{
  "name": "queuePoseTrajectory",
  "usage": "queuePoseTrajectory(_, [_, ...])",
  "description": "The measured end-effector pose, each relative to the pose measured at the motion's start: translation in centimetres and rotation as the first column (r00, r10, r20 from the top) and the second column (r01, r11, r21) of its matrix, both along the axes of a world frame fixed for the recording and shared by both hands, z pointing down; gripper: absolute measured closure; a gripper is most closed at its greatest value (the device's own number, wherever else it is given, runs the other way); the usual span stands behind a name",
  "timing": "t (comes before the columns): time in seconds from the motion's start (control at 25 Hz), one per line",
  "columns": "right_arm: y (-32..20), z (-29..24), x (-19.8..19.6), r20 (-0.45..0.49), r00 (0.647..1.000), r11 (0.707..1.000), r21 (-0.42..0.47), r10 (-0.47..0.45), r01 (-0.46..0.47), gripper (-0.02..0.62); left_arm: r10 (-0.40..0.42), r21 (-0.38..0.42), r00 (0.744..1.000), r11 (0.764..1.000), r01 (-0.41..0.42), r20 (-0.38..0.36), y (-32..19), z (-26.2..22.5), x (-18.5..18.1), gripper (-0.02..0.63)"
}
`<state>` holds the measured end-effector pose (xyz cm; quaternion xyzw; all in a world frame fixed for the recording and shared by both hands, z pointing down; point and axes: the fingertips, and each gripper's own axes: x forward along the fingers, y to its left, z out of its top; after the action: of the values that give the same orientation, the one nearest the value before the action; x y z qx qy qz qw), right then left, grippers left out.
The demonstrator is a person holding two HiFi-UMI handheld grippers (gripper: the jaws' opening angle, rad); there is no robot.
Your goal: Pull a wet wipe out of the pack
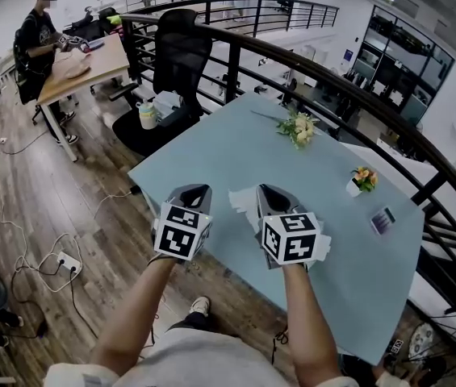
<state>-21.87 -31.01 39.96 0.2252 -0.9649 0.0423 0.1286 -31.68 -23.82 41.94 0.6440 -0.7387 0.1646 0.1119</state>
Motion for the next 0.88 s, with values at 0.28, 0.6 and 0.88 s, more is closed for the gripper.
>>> queuePoseTrajectory(0.28, [-0.4, -0.1, -0.1, 0.009, 1.0, 1.0, 0.014, 0.025, -0.026, 0.591, -0.019, -0.004, 1.0, 1.0, 0.019, -0.002, 0.4, -0.1, -0.8, 0.609])
queuePoseTrajectory(0.6, [-0.5, -0.1, -0.1, 0.02, 0.999, 0.999, 0.01, 0.03, -0.031, 0.591, -0.037, 0.019, 0.999, 0.999, 0.037, -0.018, 0.6, -0.4, -1.4, 0.609])
queuePoseTrajectory(0.88, [-0.6, -0.3, 0.4, 0.025, 0.999, 0.999, 0.013, 0.032, -0.033, 0.591, -0.041, 0.018, 0.999, 0.999, 0.041, -0.022, 0.7, -0.2, -1.2, 0.609])
